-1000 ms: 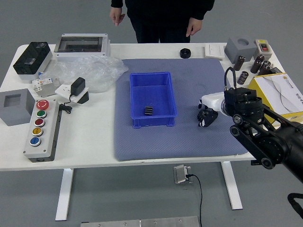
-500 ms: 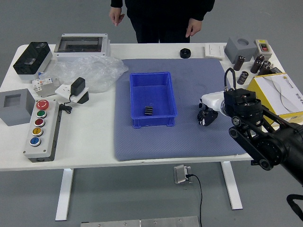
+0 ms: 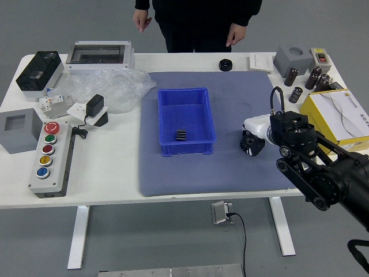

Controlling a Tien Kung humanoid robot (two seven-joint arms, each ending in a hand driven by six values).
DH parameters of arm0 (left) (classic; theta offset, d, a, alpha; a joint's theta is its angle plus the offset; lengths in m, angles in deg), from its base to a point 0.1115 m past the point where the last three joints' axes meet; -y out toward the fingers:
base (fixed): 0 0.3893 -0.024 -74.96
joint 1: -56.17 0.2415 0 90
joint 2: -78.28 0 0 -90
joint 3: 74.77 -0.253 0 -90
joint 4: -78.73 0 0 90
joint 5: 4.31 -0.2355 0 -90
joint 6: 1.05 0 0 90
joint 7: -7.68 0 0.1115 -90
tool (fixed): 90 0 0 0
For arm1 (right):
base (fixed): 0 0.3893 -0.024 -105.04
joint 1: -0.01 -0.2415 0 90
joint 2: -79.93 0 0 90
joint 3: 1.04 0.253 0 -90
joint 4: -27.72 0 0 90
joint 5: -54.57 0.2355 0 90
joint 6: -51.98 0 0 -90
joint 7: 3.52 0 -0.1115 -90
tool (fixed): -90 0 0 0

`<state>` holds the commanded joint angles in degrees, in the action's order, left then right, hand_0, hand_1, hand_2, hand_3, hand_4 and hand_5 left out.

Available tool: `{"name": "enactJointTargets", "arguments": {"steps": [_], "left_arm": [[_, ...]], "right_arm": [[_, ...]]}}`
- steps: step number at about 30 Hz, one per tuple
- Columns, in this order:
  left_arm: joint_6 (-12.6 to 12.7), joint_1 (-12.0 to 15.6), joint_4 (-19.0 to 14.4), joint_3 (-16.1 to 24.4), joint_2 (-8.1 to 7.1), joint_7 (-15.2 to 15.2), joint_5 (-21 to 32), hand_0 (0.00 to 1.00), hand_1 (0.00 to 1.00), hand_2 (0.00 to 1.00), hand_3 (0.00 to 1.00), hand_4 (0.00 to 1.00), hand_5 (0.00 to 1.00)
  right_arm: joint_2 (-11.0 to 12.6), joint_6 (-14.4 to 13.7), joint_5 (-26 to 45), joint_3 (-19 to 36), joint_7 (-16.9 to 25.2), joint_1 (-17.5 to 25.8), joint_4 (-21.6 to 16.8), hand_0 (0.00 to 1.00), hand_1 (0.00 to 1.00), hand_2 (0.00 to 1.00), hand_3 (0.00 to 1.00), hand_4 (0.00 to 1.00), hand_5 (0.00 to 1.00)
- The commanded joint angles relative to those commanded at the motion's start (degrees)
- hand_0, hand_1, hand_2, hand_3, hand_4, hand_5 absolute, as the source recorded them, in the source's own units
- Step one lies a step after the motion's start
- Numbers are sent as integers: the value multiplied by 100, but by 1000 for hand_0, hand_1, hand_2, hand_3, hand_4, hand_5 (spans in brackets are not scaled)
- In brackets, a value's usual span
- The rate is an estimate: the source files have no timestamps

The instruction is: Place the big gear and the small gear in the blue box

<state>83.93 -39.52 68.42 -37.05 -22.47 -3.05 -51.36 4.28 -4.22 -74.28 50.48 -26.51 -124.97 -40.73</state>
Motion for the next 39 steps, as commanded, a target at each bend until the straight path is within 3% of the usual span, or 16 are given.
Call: {"name": "enactJointTargets", "arguments": {"steps": [3,4,20,32,39], "left_arm": [[-1,3,0,6,-3,-2,-8,825,834,835,827,510,88],[-1,3,0,7,-4,-2,-11,825,834,834,828,509,88],[0,0,0,12,-28,-4,-21,825,834,834,827,509,86],[-1,6,0,42,-80,-11,-61,825,834,833,827,511,86],[-3,19,0,47,-96,-19,-88,825,834,834,826,509,89]], "right_arm": [[3,-73,-6,-2,-4,-3,-8,491,513,595,647,669,220],[7,-103,-9,0,-6,-8,-15,479,436,497,565,651,256],[170,-168,31,69,-41,-140,-178,498,407,460,502,659,239],[453,-45,187,83,-48,-715,-577,514,402,455,498,662,198],[283,4,296,-38,-45,-1090,-760,521,404,455,500,661,165]]}}
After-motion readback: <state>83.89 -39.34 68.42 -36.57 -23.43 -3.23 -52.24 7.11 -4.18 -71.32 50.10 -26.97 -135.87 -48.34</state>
